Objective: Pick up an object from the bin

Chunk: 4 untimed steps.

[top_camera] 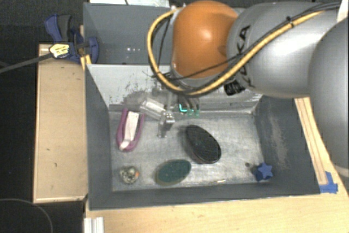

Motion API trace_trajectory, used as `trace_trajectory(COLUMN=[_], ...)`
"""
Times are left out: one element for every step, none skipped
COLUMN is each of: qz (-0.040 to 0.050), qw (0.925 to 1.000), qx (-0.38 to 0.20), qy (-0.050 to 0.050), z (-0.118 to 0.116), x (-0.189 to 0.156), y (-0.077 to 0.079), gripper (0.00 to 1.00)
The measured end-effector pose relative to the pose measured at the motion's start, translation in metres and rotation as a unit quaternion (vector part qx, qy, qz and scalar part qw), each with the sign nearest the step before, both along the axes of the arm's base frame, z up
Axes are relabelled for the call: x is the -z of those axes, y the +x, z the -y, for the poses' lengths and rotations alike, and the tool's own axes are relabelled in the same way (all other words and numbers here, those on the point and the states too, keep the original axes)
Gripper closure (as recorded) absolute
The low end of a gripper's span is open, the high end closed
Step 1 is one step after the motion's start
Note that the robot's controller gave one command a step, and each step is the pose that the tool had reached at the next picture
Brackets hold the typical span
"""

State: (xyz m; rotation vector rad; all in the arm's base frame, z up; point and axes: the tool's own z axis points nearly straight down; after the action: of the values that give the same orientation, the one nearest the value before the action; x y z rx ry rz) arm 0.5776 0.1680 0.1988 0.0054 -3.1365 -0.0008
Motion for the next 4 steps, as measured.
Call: trace_trajectory(qz=[0.0091,0.0020,0.0032,0.0031], qw=[0.9971,0.9963,0.9963,0.9965], qx=[-0.076,-0.086,-0.085,-0.084], qy=[0.000,-0.001,0.001,0.001], z=[0.076,0.137,0.132,0.132], x=[0.119,0.121,0.121,0.121], y=[0.002,-0.023,-0.022,-0.022], gripper=[0.00,0.00,1.00,0.00])
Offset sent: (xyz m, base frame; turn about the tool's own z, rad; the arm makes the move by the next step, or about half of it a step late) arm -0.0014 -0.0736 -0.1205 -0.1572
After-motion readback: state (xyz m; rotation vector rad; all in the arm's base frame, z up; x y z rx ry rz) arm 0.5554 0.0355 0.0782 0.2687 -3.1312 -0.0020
